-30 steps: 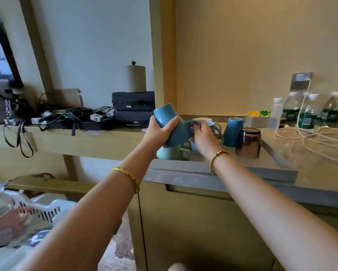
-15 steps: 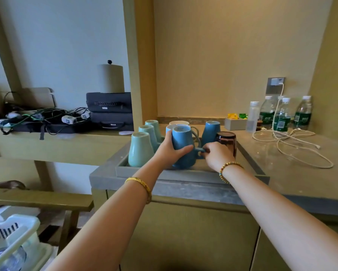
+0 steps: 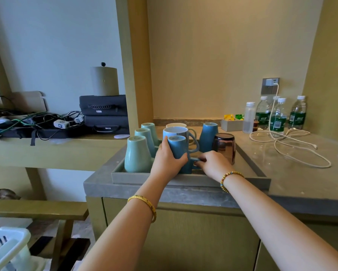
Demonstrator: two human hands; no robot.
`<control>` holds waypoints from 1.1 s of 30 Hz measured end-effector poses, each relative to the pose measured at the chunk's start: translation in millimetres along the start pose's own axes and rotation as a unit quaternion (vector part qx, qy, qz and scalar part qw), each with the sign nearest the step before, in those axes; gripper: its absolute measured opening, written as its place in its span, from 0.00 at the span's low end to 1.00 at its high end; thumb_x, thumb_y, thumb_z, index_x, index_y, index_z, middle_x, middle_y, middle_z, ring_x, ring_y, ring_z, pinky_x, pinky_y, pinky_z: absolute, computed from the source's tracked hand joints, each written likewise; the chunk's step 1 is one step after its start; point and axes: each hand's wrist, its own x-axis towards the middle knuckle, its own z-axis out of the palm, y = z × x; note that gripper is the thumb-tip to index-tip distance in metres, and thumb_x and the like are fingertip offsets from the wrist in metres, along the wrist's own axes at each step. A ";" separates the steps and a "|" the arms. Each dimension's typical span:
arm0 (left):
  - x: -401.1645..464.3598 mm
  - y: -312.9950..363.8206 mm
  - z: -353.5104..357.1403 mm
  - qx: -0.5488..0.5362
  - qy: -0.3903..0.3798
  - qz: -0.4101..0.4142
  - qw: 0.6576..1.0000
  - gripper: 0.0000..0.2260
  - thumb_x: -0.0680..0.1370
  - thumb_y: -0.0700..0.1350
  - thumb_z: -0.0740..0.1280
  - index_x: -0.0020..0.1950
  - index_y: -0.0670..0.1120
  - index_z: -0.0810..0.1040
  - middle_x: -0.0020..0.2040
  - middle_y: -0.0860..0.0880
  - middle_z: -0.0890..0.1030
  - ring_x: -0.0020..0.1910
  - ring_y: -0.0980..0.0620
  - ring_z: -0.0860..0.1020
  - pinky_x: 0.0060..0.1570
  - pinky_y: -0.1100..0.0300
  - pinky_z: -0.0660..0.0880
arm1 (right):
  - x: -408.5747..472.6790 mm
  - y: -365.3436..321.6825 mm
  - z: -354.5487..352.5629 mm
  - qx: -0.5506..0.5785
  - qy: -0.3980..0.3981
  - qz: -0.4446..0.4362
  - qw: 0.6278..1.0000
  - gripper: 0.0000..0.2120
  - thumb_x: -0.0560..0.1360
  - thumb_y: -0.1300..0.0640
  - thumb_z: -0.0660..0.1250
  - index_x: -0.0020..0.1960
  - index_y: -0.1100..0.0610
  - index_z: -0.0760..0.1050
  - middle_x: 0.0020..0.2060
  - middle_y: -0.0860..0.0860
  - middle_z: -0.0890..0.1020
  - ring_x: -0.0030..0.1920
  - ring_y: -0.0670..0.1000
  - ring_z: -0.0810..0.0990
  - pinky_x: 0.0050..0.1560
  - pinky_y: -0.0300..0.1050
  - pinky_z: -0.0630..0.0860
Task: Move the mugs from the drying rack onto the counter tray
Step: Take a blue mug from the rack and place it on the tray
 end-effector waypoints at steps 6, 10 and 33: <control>-4.3 -0.6 2.9 0.061 0.033 0.013 0.998 0.41 0.72 0.59 0.68 0.76 0.50 0.48 0.69 0.47 0.69 0.66 0.48 0.68 0.60 0.54 0.71 | -0.4 -0.3 1.8 0.052 0.014 -0.036 0.998 0.12 0.79 0.47 0.58 0.48 0.48 0.79 0.33 0.41 0.72 0.37 0.45 0.74 0.34 0.35 0.64; -3.1 -1.2 2.9 0.041 0.035 0.011 0.998 0.39 0.71 0.57 0.70 0.75 0.49 0.53 0.67 0.47 0.71 0.64 0.48 0.71 0.58 0.55 0.72 | 1.1 0.7 4.1 0.062 0.021 -0.023 0.998 0.15 0.79 0.47 0.58 0.51 0.51 0.81 0.32 0.40 0.73 0.36 0.41 0.73 0.34 0.34 0.64; -73.0 -25.8 -150.1 0.149 0.148 0.096 0.973 0.12 0.80 0.40 0.57 0.49 0.38 0.79 0.54 0.43 0.78 0.56 0.44 0.72 0.51 0.64 0.62 | -45.5 -155.5 43.4 -0.034 0.339 -0.252 0.906 0.10 0.72 0.64 0.63 0.52 0.64 0.75 0.49 0.61 0.77 0.51 0.62 0.75 0.52 0.51 0.65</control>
